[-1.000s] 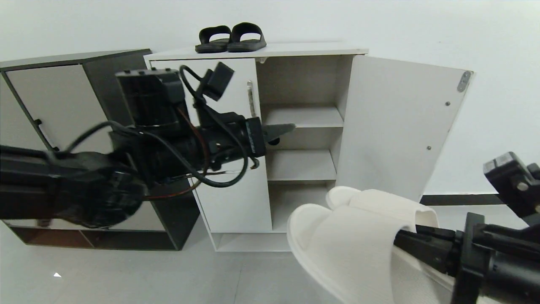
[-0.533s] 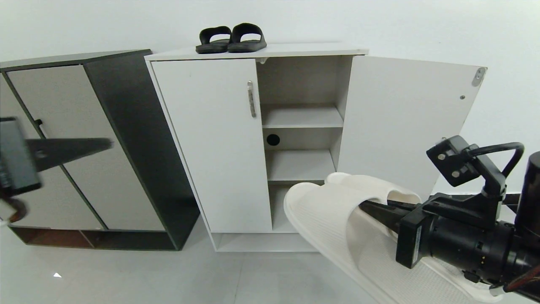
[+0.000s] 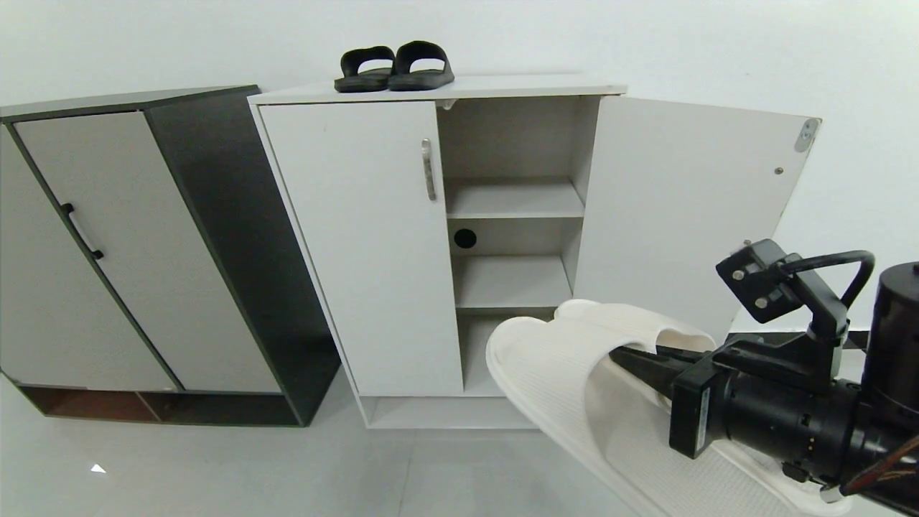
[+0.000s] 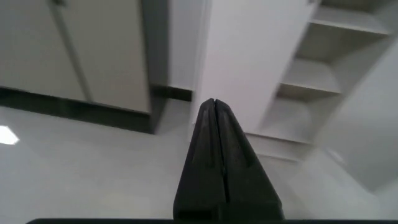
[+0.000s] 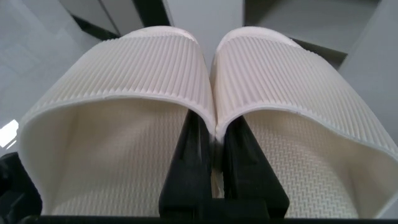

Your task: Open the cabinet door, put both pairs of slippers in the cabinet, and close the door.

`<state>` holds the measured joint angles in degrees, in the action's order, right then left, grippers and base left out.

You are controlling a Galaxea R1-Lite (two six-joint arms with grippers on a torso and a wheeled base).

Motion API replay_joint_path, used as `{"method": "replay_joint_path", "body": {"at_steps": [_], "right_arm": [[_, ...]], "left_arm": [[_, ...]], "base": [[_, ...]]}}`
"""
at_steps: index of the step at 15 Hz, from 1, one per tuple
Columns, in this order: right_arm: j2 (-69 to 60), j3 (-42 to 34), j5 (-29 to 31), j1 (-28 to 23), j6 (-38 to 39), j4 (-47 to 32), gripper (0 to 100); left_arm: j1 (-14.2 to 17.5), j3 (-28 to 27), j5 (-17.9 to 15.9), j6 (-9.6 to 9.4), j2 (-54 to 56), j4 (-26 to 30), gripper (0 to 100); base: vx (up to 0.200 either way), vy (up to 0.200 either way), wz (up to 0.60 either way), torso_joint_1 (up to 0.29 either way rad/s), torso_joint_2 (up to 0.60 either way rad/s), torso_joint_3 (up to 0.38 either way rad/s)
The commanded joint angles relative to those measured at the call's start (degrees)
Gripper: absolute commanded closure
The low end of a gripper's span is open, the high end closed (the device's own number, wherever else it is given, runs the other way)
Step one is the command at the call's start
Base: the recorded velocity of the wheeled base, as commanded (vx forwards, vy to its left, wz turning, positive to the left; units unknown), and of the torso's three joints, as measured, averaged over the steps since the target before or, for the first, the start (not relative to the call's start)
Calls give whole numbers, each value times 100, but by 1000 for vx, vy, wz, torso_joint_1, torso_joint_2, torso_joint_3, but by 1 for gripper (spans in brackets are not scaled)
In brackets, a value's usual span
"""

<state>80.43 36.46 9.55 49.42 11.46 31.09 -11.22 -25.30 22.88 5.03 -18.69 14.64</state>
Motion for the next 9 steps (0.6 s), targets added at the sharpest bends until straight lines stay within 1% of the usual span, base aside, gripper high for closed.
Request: {"method": "replay_joint_path", "body": {"at_steps": [1,2,3,4,5,6,7,8,9], "right_arm": [[7,-8,-5,6,-3,3,100],[-10,-25,3,15,-3,3,100],[-28,-69,-5,15,-3,3,100],[-37,-78,-5,15,-3,3,100],[-37,-104,-23,15,5,3,100],[-37,-113,-23,24,5,3,100],[-37,-113,-23,24,-3,3,100],[-37,-113,-23,24,-3,3,100],[-37,-113,-23,24,-3,3,100]], "left_arm": [[480,1563,67,-266,1359,-664,100],[480,2292,-328,-187,1359,-1701,100],[480,2530,-873,-257,1359,-2009,100],[480,2530,-979,-231,1359,-1939,100],[480,2521,-1304,-266,1359,-1684,100],[480,2512,-1682,-477,1359,-1649,100],[577,2512,-1734,-565,1306,-1596,100],[972,2503,-1743,-565,1254,-1578,100],[1438,2512,-1893,-679,1421,-1429,100]], "base": [[0,0,0,0,0,0],[0,0,0,0,0,0],[0,0,0,0,0,0],[0,0,0,0,0,0],[0,0,0,0,0,0],[0,0,0,0,0,0],[0,0,0,0,0,0],[0,0,0,0,0,0],[0,0,0,0,0,0]]}}
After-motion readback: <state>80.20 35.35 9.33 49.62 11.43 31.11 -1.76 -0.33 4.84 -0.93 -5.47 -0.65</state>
